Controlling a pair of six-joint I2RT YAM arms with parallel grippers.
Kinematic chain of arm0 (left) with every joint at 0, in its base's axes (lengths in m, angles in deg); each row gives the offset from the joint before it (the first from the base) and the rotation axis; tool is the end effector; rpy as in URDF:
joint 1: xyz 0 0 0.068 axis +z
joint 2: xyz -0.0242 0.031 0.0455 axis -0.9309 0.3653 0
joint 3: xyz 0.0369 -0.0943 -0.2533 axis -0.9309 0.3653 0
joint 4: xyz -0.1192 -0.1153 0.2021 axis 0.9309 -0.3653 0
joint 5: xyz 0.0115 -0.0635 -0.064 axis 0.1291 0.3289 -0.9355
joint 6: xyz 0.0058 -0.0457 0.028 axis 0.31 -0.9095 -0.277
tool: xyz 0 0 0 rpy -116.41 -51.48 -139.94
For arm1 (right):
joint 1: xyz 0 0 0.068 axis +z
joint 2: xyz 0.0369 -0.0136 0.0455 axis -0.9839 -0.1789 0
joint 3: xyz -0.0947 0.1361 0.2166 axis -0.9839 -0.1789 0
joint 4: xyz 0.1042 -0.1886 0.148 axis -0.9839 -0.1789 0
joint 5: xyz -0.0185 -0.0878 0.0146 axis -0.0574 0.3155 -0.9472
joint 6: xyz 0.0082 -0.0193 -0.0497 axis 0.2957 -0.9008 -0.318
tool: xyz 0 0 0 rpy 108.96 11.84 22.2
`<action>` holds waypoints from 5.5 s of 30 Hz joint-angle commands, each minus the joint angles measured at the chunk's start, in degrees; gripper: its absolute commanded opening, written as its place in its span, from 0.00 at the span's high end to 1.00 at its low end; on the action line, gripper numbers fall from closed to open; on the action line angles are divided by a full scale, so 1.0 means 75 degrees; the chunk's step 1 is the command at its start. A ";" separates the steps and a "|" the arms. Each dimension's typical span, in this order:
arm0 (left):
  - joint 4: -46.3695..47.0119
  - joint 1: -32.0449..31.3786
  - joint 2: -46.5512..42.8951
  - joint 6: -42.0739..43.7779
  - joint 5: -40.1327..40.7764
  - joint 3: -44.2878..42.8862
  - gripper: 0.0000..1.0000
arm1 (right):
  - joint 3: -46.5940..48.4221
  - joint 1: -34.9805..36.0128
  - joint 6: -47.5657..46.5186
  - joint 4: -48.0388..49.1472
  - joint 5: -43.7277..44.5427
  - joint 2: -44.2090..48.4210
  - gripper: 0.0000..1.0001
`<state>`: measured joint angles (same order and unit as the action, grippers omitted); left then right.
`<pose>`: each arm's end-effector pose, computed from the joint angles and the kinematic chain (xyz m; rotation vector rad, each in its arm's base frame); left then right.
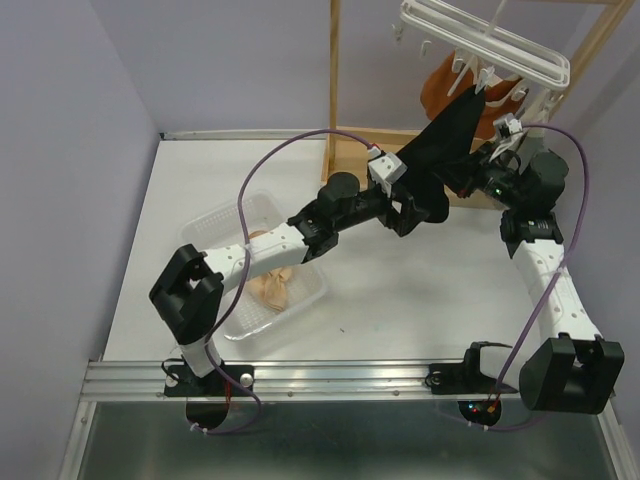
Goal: Remove the underwear clipped to the hanger
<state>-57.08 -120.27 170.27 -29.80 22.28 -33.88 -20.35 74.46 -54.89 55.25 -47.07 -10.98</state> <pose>0.2442 -0.3250 0.3470 0.7964 1.3145 -1.0373 0.2604 0.0052 0.3837 -0.4585 1.5206 0.9027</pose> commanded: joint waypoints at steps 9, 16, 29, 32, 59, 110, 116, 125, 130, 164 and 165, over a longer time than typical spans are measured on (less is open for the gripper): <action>0.0404 -0.0172 0.1027 0.0286 0.0681 -0.1780 0.02 | 0.0490 0.0194 0.1151 0.0170 0.0203 -0.0019 0.99; 0.0334 -0.0290 0.1625 0.0310 0.1267 -0.2507 0.29 | 0.0548 0.0217 0.1643 0.0193 0.0192 0.0004 1.00; 0.0369 -0.0302 0.1439 0.0368 0.1432 -0.2345 1.00 | 0.0665 0.0194 0.1096 -0.0484 0.0634 0.0403 0.72; 0.0427 -0.0302 0.1227 0.0415 0.1443 -0.1947 1.00 | 0.0993 0.0171 0.0124 -0.1725 0.1256 0.0637 0.38; 0.0568 -0.0313 0.0899 0.0380 0.0951 -0.1582 1.00 | 0.4872 -0.0240 0.0215 -0.2514 0.4621 -0.1272 0.33; 0.0615 -0.0395 0.0946 0.0439 0.0716 -0.1711 1.00 | 0.7169 -0.0251 -0.0453 -0.2537 0.4738 -0.3827 0.63; 0.0626 -0.0395 0.0922 0.0439 0.0763 -0.1688 1.00 | 0.7111 -0.0251 -0.0546 -0.2526 0.4680 -0.3804 0.99; 0.0287 -0.0395 0.0174 0.0882 0.1208 -0.1197 1.00 | 0.6385 -0.0251 -0.0850 -0.2526 0.4516 -0.3324 0.52; -0.0614 -0.0395 -0.1080 0.1294 0.1852 -0.0541 1.00 | 0.5671 -0.0251 -0.1120 -0.2514 0.4539 -0.2681 0.24; -0.4986 0.3049 -0.5534 -0.2960 0.4571 0.3680 0.81 | 0.0619 -0.0989 -0.2059 -0.2888 0.5219 0.0977 0.00; -0.5114 0.3062 -0.5651 -0.2983 0.4642 0.3644 0.54 | 0.0584 -0.1059 -0.2024 -0.2970 0.5056 0.1035 0.00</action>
<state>-95.87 -98.16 130.27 -48.44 55.07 -5.99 -14.52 68.49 -71.64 33.31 -8.79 -5.26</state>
